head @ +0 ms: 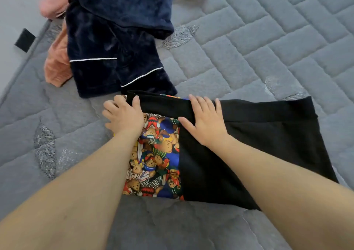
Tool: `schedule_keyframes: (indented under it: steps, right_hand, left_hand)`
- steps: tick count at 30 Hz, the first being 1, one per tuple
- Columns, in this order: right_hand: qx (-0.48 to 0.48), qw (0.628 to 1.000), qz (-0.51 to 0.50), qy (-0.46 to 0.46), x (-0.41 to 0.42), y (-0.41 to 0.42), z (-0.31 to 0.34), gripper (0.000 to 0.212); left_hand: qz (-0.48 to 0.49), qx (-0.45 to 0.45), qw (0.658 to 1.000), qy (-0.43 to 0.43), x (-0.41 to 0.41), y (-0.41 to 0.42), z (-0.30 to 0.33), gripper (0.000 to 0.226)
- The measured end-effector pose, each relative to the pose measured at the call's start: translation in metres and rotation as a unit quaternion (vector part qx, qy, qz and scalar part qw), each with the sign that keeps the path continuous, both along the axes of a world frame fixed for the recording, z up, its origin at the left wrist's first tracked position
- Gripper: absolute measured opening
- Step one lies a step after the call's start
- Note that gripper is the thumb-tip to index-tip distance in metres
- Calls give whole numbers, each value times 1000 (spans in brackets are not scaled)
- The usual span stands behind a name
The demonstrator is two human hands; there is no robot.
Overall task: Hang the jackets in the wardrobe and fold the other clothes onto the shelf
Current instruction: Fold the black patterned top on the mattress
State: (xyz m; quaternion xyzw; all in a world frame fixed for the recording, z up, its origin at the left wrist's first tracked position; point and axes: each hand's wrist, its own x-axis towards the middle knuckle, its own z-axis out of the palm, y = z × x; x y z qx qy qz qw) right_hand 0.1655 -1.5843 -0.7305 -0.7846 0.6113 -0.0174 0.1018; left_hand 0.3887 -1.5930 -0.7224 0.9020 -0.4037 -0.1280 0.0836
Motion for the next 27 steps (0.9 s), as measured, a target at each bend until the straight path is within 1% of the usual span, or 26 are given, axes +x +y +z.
schedule_keyframes:
  steps: [2, 4, 5, 6, 8, 11, 13, 16, 18, 21, 23, 25, 27]
  right_hand:
    - [-13, 1000, 9, 16, 28, -14, -6, 68]
    - [-45, 998, 6, 30, 44, -29, -9, 54]
    - [-60, 998, 19, 28, 51, -36, -12, 49]
    - [-73, 996, 36, 23, 53, -39, -15, 47]
    - [-80, 995, 61, 2, 57, -43, -23, 46]
    - [-81, 995, 64, -6, 55, -47, -36, 46]
    - [-75, 995, 63, 2, 56, -52, -40, 44]
    - [-69, 995, 69, 12, 57, -58, -40, 44]
    - [-71, 995, 75, 12, 57, -58, -42, 44]
    - [-85, 993, 82, 10, 55, -57, -45, 43]
    - [-86, 993, 85, 10, 54, -57, -47, 43]
    - [-90, 992, 84, 4, 53, -57, -48, 44]
    - [-85, 993, 78, -3, 53, -57, -46, 46]
  left_hand:
    - [-6, -38, 997, 61, 7, 6, -2, 47]
    - [-3, -74, 988, 133, 16, 20, -2, 53]
    - [1, -78, 981, 175, 23, 29, -2, 57]
    - [2, -69, 975, 213, 26, 39, 0, 60]
    - [6, -19, 964, 265, 38, 52, -1, 63]
    - [1, 46, 946, 320, 55, 52, -7, 58]
    - [-11, 72, 947, 314, 60, 41, -10, 52]
    - [-56, 109, 951, 285, 61, 27, -11, 46]
    - [-80, 119, 947, 286, 62, 23, -10, 51]
    - [-107, 137, 944, 280, 66, 17, -8, 64]
    - [-119, 144, 944, 272, 67, 13, -10, 67]
    - [-124, 149, 945, 262, 68, 12, -12, 71]
    - [-105, 143, 944, 278, 68, 14, -11, 74]
